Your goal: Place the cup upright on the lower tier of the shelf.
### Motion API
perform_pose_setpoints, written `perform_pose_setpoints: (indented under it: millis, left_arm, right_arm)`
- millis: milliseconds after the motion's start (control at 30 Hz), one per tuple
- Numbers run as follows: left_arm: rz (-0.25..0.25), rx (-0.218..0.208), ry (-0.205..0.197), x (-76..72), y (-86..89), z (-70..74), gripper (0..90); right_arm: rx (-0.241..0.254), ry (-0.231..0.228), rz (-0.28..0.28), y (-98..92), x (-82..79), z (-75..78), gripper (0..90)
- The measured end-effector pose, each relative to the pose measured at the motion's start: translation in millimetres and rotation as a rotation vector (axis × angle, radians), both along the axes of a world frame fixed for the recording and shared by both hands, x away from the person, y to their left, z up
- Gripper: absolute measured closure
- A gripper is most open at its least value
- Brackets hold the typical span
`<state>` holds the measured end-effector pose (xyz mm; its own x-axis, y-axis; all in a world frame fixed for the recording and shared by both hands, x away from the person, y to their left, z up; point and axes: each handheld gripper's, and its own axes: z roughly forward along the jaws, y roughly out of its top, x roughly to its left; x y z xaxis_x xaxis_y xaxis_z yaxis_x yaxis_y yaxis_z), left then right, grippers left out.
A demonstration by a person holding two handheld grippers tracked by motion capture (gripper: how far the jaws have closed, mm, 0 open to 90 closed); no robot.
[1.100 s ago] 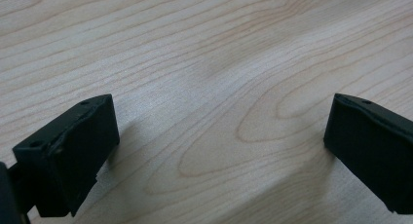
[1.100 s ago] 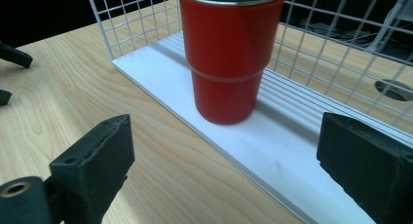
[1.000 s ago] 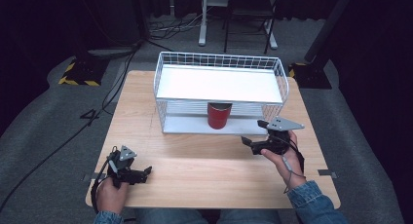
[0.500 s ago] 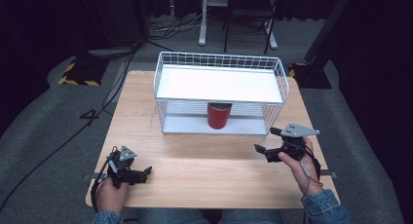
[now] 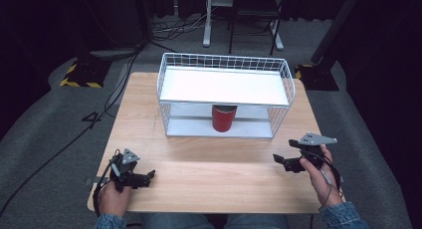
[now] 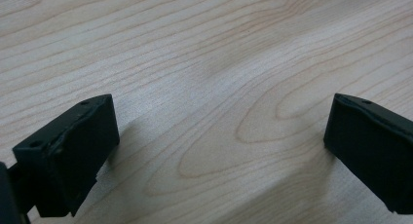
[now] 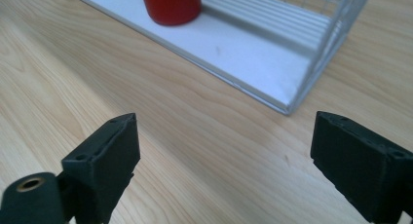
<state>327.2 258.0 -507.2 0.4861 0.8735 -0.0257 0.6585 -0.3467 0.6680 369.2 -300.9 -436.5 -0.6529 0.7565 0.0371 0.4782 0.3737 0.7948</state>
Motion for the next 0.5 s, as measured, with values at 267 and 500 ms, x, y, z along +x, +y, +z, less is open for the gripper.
perform_pose_setpoints:
  millis: [267,500]
  left_arm:
    - [0.0,0.0,0.0,0.0,0.0,0.0,0.0]
    - [0.0,0.0,0.0,0.0,0.0,0.0,0.0]
  right_arm:
    - [-0.028,0.039,-0.031,-18.7,-4.1,-12.8,12.5]
    - [-0.045,0.063,-0.053,-26.9,-5.8,-23.8,12.7]
